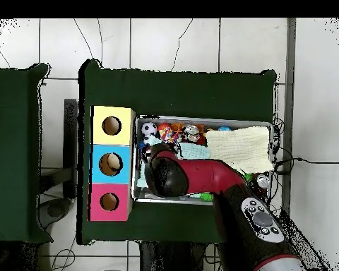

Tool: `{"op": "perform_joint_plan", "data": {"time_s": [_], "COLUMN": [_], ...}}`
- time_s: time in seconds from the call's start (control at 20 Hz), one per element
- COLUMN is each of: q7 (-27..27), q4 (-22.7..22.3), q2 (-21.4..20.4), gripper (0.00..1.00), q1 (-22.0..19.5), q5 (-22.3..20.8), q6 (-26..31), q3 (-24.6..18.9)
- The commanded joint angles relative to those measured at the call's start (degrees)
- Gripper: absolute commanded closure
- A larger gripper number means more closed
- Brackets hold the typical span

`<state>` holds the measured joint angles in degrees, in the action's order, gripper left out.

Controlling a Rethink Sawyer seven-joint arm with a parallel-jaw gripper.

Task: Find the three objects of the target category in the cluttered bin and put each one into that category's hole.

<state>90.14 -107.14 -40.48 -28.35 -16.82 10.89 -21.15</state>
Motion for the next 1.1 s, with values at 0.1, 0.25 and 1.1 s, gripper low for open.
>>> {"op": "perform_joint_plan", "data": {"time_s": [0.1, 0.25, 1.1], "q7": [-4.6, -5.3, 0.7], "q4": [8.2, 11.0, 10.7], "q2": [4.4, 6.7, 12.8], "gripper": [0.00, 0.00, 0.00], "q1": [-2.1, -2.0, -2.5], "q5": [-5.1, -5.7, -8.4], "q6": [3.1, 4.2, 1.1], "q3": [-7.1, -8.5, -6.3]}}
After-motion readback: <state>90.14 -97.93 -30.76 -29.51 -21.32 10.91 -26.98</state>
